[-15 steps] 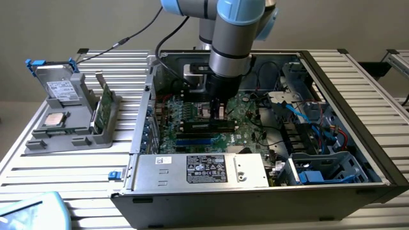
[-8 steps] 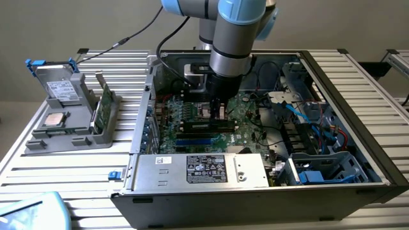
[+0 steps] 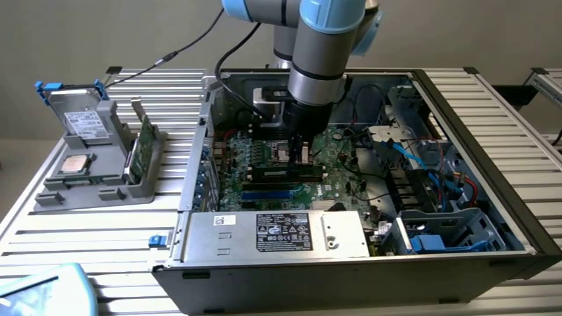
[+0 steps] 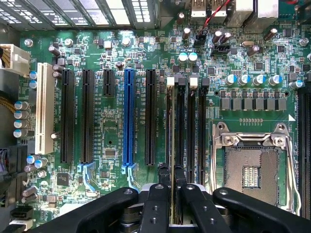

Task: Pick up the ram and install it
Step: 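Insert the ram into the slot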

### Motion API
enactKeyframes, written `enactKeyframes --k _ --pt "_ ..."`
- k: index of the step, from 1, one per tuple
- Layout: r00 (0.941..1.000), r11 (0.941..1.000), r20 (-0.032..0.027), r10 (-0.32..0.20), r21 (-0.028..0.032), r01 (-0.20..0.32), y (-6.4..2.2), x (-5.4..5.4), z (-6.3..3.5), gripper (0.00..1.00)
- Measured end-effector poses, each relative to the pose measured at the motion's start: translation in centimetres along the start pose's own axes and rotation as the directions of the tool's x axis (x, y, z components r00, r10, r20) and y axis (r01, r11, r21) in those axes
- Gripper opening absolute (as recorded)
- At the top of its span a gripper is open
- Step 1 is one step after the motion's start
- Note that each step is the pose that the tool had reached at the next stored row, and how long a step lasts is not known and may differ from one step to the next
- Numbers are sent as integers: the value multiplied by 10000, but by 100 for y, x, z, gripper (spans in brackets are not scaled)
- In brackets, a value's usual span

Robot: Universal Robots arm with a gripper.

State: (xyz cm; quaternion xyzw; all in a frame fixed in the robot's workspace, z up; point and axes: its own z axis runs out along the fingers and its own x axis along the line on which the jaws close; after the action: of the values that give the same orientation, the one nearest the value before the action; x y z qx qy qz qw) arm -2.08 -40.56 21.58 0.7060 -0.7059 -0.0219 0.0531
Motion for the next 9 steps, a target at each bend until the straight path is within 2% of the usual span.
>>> enactKeyframes --k 9 --pt "10000 10000 -5 -5 -11 5 -2 -3 0 15"
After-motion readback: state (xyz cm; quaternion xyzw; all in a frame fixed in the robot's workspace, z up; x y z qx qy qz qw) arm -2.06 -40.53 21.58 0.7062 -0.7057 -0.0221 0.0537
